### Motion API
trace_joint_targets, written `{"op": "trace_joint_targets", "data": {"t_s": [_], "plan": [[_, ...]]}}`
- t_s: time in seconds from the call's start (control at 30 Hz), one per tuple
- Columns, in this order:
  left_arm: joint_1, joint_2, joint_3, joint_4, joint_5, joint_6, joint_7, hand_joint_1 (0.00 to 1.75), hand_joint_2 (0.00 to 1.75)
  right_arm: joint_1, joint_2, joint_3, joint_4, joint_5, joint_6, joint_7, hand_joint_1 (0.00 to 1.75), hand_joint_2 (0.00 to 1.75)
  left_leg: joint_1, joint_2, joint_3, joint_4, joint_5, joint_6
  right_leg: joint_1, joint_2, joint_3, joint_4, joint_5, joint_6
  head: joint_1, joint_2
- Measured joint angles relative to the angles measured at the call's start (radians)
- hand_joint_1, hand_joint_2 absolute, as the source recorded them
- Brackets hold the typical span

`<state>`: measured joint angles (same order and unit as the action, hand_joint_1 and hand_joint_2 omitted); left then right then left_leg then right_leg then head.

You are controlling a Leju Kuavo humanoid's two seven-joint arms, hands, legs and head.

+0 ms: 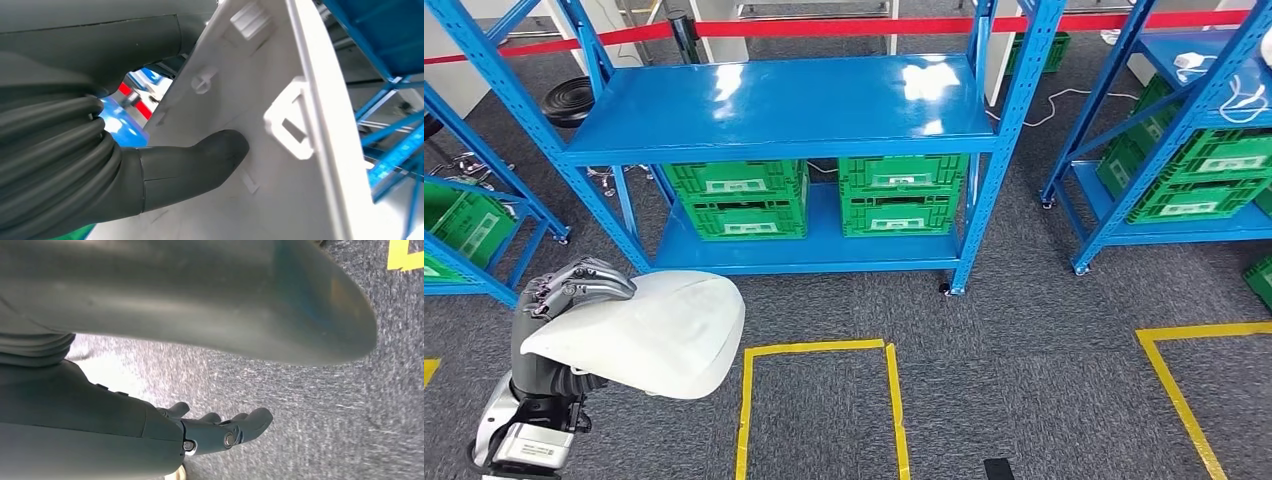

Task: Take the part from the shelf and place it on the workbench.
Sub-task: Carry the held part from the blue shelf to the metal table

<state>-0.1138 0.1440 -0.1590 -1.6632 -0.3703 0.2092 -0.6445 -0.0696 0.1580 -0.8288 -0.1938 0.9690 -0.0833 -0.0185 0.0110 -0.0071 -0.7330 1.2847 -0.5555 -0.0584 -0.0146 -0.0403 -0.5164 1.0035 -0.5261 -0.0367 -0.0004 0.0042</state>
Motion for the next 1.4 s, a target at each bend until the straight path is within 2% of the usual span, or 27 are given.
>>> {"op": "trace_joint_targets", "data": {"t_s": [0.03, 0.1, 0.17, 0.2, 0.27, 0.3, 0.37, 0.43, 0.47, 0.5, 0.53, 0.57, 0.63, 0.7, 0.77, 0.8, 0.83, 0.87, 0.93, 1.0, 1.03, 1.1, 1.17, 1.23, 1.3, 1.33, 1.4], "plan": [[0.000, 0.000, 0.002, 0.000, -0.003, 0.002, 0.002, 1.75, 1.75, -0.001, 0.001, 0.001, 0.000, 0.002, -0.001, 0.001, 0.00, 0.00, 0.002, 0.004, 0.021, -0.021, 0.018, -0.002, 0.000, -0.010, -0.003, 0.002, 0.001, 0.001, 0.000, 0.000], [-0.001, 0.002, 0.005, -0.001, -0.014, 0.006, 0.006, 1.75, 1.75, -0.003, 0.003, 0.002, 0.000, 0.005, -0.003, 0.003, 0.00, 0.00, 0.003, 0.034, 0.105, -0.150, 0.064, -0.001, 0.000, -0.030, -0.003, 0.004, 0.000, 0.005, 0.000, 0.000], [-0.002, 0.003, 0.006, -0.003, -0.027, 0.010, 0.011, 1.75, 1.75, -0.006, 0.006, 0.004, 0.000, 0.009, -0.004, 0.004, 0.00, 0.00, -0.006, 0.069, 0.165, -0.250, 0.082, 0.012, 0.004, -0.046, -0.002, 0.004, 0.001, 0.013, -0.001, 0.000], [-0.002, 0.004, 0.008, -0.004, -0.031, 0.012, 0.013, 1.75, 1.75, -0.007, 0.007, 0.007, 0.000, 0.011, -0.004, 0.005, 0.00, 0.00, -0.011, 0.076, 0.171, -0.266, 0.078, 0.021, 0.006, -0.053, -0.003, 0.004, 0.002, 0.018, -0.002, 0.000], [-0.003, 0.008, 0.012, -0.006, -0.038, 0.015, 0.016, 1.75, 1.75, -0.010, 0.009, 0.013, 0.000, 0.014, -0.001, 0.009, 0.00, 0.00, -0.015, 0.060, 0.165, -0.271, 0.081, 0.039, 0.008, -0.068, -0.002, 0.004, 0.002, 0.029, -0.002, 0.000], [-0.004, 0.009, 0.013, -0.008, -0.041, 0.018, 0.017, 1.75, 1.75, -0.012, 0.009, 0.015, 0.000, 0.015, 0.001, 0.011, 0.00, 0.00, -0.012, 0.049, 0.164, -0.275, 0.084, 0.046, 0.006, -0.061, -0.004, 0.009, -0.004, 0.035, -0.002, 0.000], [-0.008, 0.013, 0.015, -0.009, -0.049, 0.021, 0.020, 1.75, 1.75, -0.016, 0.009, 0.018, 0.000, 0.018, 0.003, 0.013, 0.00, 0.00, -0.007, 0.030, 0.161, -0.281, 0.091, 0.062, 0.003, -0.016, -0.029, 0.068, -0.044, 0.043, -0.001, 0.000], [-0.011, 0.014, 0.015, -0.008, -0.052, 0.023, 0.022, 1.75, 1.75, -0.016, 0.009, 0.021, 0.000, 0.020, 0.003, 0.014, 0.00, 0.00, -0.007, 0.009, 0.154, -0.280, 0.096, 0.071, 0.001, 0.027, -0.092, 0.200, -0.106, 0.045, -0.001, 0.000], [-0.010, 0.014, 0.014, -0.008, -0.053, 0.024, 0.022, 1.75, 1.75, -0.016, 0.009, 0.021, 0.000, 0.020, 0.003, 0.013, 0.00, 0.00, -0.007, -0.003, 0.150, -0.278, 0.098, 0.073, 0.001, 0.034, -0.124, 0.262, -0.127, 0.045, -0.001, 0.000], [-0.010, 0.014, 0.014, -0.007, -0.053, 0.025, 0.022, 1.75, 1.75, -0.015, 0.009, 0.022, 0.000, 0.020, 0.002, 0.010, 0.00, 0.00, -0.008, -0.017, 0.146, -0.275, 0.099, 0.073, 0.002, 0.037, -0.144, 0.297, -0.129, 0.044, -0.001, 0.000], [-0.010, 0.014, 0.014, -0.007, -0.054, 0.026, 0.023, 1.75, 1.75, -0.015, 0.009, 0.022, 0.000, 0.021, -0.002, 0.005, 0.00, 0.00, -0.008, -0.031, 0.143, -0.271, 0.100, 0.073, 0.002, 0.038, -0.144, 0.291, -0.111, 0.043, -0.001, 0.000], [-0.010, 0.014, 0.014, -0.006, -0.054, 0.027, 0.023, 1.75, 1.75, -0.015, 0.009, 0.022, 0.000, 0.022, -0.007, -0.003, 0.00, 0.00, -0.008, -0.045, 0.141, -0.267, 0.100, 0.071, 0.001, 0.042, -0.124, 0.245, -0.077, 0.041, -0.001, 0.000], [-0.010, 0.014, 0.014, -0.007, -0.055, 0.032, 0.023, 1.75, 1.75, -0.016, 0.009, 0.023, 0.000, 0.026, -0.020, -0.019, 0.00, 0.00, -0.008, -0.069, 0.134, -0.256, 0.100, 0.065, -0.002, 0.076, -0.065, 0.109, -0.015, 0.037, -0.001, 0.000], [-0.011, 0.015, 0.014, -0.007, -0.055, 0.041, 0.023, 1.75, 1.75, -0.017, 0.009, 0.025, 0.000, 0.029, -0.031, -0.026, 0.00, 0.00, -0.008, -0.090, 0.122, -0.250, 0.103, 0.052, -0.004, 0.102, -0.037, 0.039, 0.004, 0.035, -0.001, 0.000], [-0.007, 0.016, 0.015, -0.010, -0.057, 0.057, 0.018, 1.75, 1.75, -0.017, 0.009, 0.027, 0.000, 0.028, -0.036, -0.031, 0.00, 0.00, -0.006, -0.111, 0.115, -0.254, 0.112, 0.036, -0.001, 0.090, -0.038, 0.035, 0.007, 0.027, -0.001, 0.000], [-0.003, 0.017, 0.017, -0.012, -0.061, 0.068, 0.015, 1.75, 1.75, -0.018, 0.009, 0.027, 0.000, 0.028, -0.037, -0.035, 0.00, 0.00, -0.004, -0.109, 0.112, -0.253, 0.113, 0.030, -0.001, 0.079, -0.038, 0.032, 0.011, 0.020, -0.001, 0.000], [-0.001, 0.017, 0.018, -0.015, -0.068, 0.082, 0.011, 1.75, 1.75, -0.018, 0.009, 0.027, 0.000, 0.029, -0.037, -0.039, 0.00, 0.00, -0.005, -0.093, 0.105, -0.243, 0.106, 0.024, -0.002, 0.069, -0.037, 0.027, 0.016, 0.013, -0.003, 0.000], [-0.001, 0.017, 0.020, -0.017, -0.078, 0.095, 0.007, 1.75, 1.75, -0.018, 0.009, 0.027, 0.000, 0.030, -0.037, -0.042, 0.00, 0.00, -0.005, -0.067, 0.090, -0.213, 0.086, 0.019, -0.003, 0.058, -0.037, 0.023, 0.019, 0.008, -0.006, 0.000], [-0.003, 0.014, 0.019, -0.018, -0.101, 0.115, 0.005, 1.75, 1.75, -0.016, 0.009, 0.027, 0.000, 0.031, -0.036, -0.045, 0.00, 0.00, -0.005, -0.013, 0.038, -0.096, 0.023, 0.010, -0.003, 0.032, -0.037, 0.020, 0.022, 0.003, -0.011, 0.000], [0.000, 0.009, 0.017, -0.018, -0.117, 0.122, 0.008, 1.75, 1.75, -0.013, 0.008, 0.027, 0.000, 0.033, -0.036, -0.049, 0.00, 0.00, -0.001, 0.001, -0.005, 0.008, -0.017, 0.004, -0.002, 0.004, -0.039, 0.021, 0.022, 0.002, -0.012, 0.000], [0.002, 0.007, 0.016, -0.017, -0.121, 0.124, 0.010, 1.75, 1.75, -0.013, 0.007, 0.028, 0.000, 0.034, -0.037, -0.052, 0.00, 0.00, 0.001, 0.003, -0.002, 0.012, -0.011, 0.004, -0.002, -0.009, -0.040, 0.021, 0.022, 0.003, -0.012, 0.000], [0.003, 0.005, 0.015, -0.017, -0.117, 0.126, 0.013, 1.75, 1.75, -0.016, 0.006, 0.028, 0.000, 0.035, -0.039, -0.059, 0.00, 0.00, 0.002, 0.023, 0.064, -0.095, 0.044, 0.005, -0.002, -0.033, -0.039, 0.023, 0.020, 0.005, -0.012, 0.000], [0.000, 0.002, 0.015, -0.017, -0.103, 0.125, 0.014, 1.75, 1.75, -0.019, 0.003, 0.028, 0.000, 0.035, -0.041, -0.062, 0.00, 0.00, -0.005, 0.069, 0.135, -0.222, 0.079, 0.017, 0.003, -0.054, -0.036, 0.024, 0.017, 0.013, -0.011, 0.000], [-0.004, -0.001, 0.015, -0.017, -0.093, 0.120, 0.013, 1.75, 1.75, -0.020, 0.000, 0.029, 0.000, 0.033, -0.041, -0.064, 0.00, 0.00, -0.013, 0.085, 0.151, -0.259, 0.080, 0.031, 0.007, -0.072, -0.033, 0.023, 0.016, 0.025, -0.009, 0.000], [-0.006, -0.002, 0.015, -0.017, -0.090, 0.113, 0.013, 1.75, 1.75, -0.020, -0.002, 0.029, 0.000, 0.030, -0.040, -0.060, 0.00, 0.00, -0.011, 0.058, 0.147, -0.262, 0.087, 0.044, 0.005, -0.085, -0.030, 0.023, 0.014, 0.038, -0.009, 0.000], [-0.008, -0.003, 0.014, -0.017, -0.092, 0.111, 0.013, 1.75, 1.75, -0.021, -0.004, 0.029, 0.000, 0.028, -0.039, -0.057, 0.00, 0.00, -0.009, 0.047, 0.146, -0.265, 0.091, 0.050, 0.003, -0.072, -0.031, 0.029, 0.007, 0.044, -0.009, 0.000], [-0.017, -0.007, 0.014, -0.016, -0.103, 0.107, 0.018, 1.75, 1.75, -0.019, -0.008, 0.029, 0.000, 0.026, -0.037, -0.053, 0.00, 0.00, -0.005, 0.024, 0.143, -0.270, 0.098, 0.064, -0.002, -0.011, -0.063, 0.103, -0.041, 0.052, -0.007, 0.000]]}}
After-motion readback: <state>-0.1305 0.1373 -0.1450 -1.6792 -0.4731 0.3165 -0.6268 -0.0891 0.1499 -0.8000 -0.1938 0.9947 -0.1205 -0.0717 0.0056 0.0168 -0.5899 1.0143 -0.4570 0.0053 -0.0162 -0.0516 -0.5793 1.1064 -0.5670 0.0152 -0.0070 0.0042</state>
